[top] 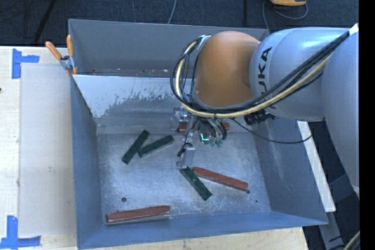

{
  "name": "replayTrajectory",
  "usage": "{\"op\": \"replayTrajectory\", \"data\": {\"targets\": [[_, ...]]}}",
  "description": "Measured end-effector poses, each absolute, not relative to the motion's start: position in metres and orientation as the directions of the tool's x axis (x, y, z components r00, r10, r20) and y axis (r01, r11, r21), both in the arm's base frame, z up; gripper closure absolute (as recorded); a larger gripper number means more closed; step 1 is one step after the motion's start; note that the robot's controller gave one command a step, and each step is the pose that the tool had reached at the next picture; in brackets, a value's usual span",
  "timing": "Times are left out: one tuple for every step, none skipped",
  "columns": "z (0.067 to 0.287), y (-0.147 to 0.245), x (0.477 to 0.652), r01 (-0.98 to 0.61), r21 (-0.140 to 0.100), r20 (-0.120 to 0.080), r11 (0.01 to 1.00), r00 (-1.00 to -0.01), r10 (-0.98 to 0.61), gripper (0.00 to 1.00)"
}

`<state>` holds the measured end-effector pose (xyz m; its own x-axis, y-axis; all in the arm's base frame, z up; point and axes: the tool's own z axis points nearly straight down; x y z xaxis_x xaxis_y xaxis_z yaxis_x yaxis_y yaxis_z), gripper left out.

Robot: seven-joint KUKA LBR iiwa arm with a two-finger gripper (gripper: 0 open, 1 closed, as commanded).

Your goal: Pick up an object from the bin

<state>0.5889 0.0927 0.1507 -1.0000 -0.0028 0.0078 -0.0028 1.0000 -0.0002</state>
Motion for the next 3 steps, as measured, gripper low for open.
{"op": "replayTrajectory", "data": {"targets": [[0.066,0.101,0.604,-0.120,0.000,0.006,0.993,-0.993,-0.120,0.00],[0.070,0.101,0.606,-0.116,0.001,-0.001,0.993,-0.993,-0.116,1.00],[0.175,0.100,0.605,-0.102,0.001,-0.009,0.995,-0.995,-0.102,1.00]]}}
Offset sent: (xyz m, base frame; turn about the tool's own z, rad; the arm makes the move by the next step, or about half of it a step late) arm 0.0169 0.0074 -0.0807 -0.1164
